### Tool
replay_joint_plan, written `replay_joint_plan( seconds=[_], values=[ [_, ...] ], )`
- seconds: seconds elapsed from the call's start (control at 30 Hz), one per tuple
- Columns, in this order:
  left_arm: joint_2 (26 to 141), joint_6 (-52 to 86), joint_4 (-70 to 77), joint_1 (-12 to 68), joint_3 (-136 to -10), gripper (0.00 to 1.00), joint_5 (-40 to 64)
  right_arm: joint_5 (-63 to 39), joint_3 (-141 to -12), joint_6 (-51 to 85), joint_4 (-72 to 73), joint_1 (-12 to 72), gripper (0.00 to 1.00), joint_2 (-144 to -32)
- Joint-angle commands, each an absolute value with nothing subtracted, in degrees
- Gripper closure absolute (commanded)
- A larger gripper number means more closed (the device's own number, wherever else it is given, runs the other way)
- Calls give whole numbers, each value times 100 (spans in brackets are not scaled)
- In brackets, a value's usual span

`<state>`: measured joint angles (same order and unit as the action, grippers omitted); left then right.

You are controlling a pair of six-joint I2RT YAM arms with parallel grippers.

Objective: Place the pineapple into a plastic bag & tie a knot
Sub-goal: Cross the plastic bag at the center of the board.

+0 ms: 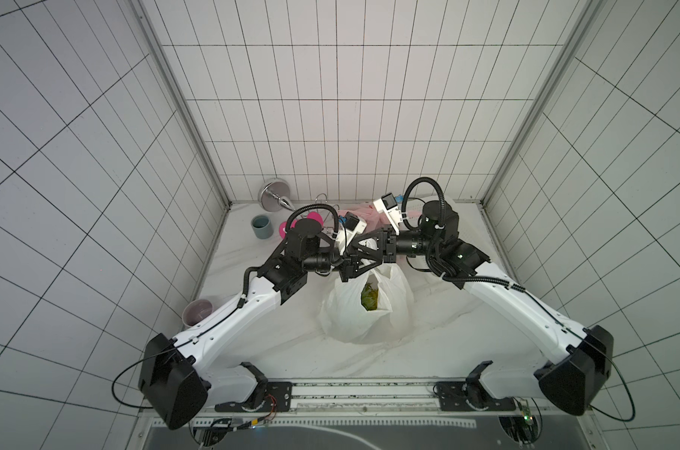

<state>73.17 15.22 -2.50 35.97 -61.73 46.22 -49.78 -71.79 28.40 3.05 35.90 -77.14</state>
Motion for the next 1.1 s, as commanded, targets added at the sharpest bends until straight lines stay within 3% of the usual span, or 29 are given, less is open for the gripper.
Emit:
replay_joint_plan(
  seconds=[0.0, 0.07, 0.13, 0.2, 0.23, 0.3, 0.4, 0.6, 0.8, 0.97, 1.07],
  values=[
    [7149, 1859, 780, 3689, -6157, 79, 4461, -5080, -6821, 3111, 570, 3683, 100, -7595],
    [7150, 1905, 892, 3724, -6088, 86, 4387, -5071, -6803, 3124, 558, 3683, 100, -7554],
    [7152, 1924, 983, 3744, -6019, 100, 4338, -5080, -6809, 3112, 509, 3674, 100, -7499],
    [7142, 1972, 1146, 3740, -5924, 100, 4336, -5080, -6848, 3046, 375, 3636, 98, -7426],
    [7135, 1985, 1213, 3742, -5886, 100, 4346, -5061, -6869, 2976, 265, 3596, 88, -7383],
    [7115, 1963, 1282, 3744, -5828, 100, 4409, -4818, -6902, 2847, 5, 3422, 59, -7182],
    [7074, 1823, 1229, 3744, -5810, 100, 4520, -4363, -6875, 2704, -282, 2951, 44, -6730],
    [7019, 1644, 1057, 3744, -5866, 100, 4647, -4584, -6661, 2843, -438, 2216, 43, -6500],
    [7106, 1560, 908, 3744, -5963, 100, 4691, -5275, -6320, 2864, -244, 2409, 45, -6594],
    [7140, 1547, 879, 3742, -5994, 100, 4715, -5206, -6099, 2871, -236, 2531, 45, -6567],
    [7140, 1538, 854, 3740, -6012, 100, 4728, -5256, -6033, 2891, -162, 2562, 53, -6583]
  ],
)
